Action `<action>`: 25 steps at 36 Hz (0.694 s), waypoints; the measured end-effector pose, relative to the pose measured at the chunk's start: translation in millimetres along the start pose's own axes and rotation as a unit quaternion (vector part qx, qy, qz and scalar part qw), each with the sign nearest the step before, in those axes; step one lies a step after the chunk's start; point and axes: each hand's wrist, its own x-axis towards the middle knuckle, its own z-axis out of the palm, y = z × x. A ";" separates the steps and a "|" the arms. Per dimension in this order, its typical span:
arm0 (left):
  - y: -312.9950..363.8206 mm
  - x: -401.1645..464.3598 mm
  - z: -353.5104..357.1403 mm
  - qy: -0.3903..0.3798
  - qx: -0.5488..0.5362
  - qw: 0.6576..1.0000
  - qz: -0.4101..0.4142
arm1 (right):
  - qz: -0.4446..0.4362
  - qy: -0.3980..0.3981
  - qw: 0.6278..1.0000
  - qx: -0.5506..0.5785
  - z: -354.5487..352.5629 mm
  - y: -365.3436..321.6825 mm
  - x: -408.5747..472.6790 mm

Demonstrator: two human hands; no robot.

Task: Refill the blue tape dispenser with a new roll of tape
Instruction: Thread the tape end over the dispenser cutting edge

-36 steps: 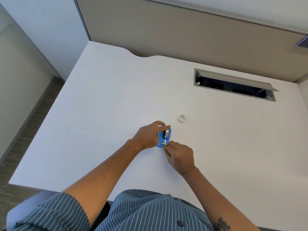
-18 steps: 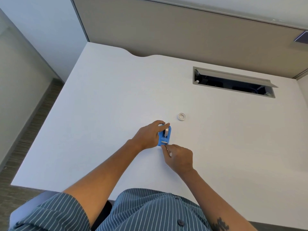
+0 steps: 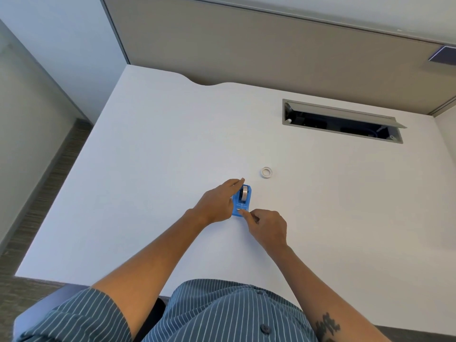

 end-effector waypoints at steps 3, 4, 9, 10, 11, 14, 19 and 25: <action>1.0 -1.3 -1.2 0.000 0.000 1.000 0.001 | -0.009 -0.001 1.000 -0.003 -1.9 1.0 -0.4; 1.8 -1.7 -2.0 0.000 -0.001 1.000 0.002 | -0.010 -0.006 1.000 -0.004 -2.4 1.7 -0.8; 5.5 -2.8 -6.3 -0.004 -0.005 1.000 0.015 | -0.025 -0.027 0.999 -0.015 -3.7 3.9 -3.8; 5.5 -2.7 -6.4 -0.005 -0.003 1.000 0.016 | -0.025 -0.024 0.999 -0.013 -3.3 4.1 -4.9; 5.5 -2.6 -6.3 -0.005 -0.002 1.000 0.016 | -0.025 -0.018 1.000 -0.006 -3.1 4.5 -6.3; 5.2 -1.8 -5.4 -0.005 0.004 1.000 0.015 | -0.024 0.025 0.999 0.038 -4.2 4.5 -11.8; 3.8 -0.2 -2.9 -0.007 0.002 1.000 0.013 | -0.052 0.060 0.991 0.110 -6.0 -0.6 -13.5; 3.7 1.2 -3.6 -0.016 -0.001 1.000 0.009 | -0.118 0.071 0.987 0.088 -6.1 -6.5 -4.7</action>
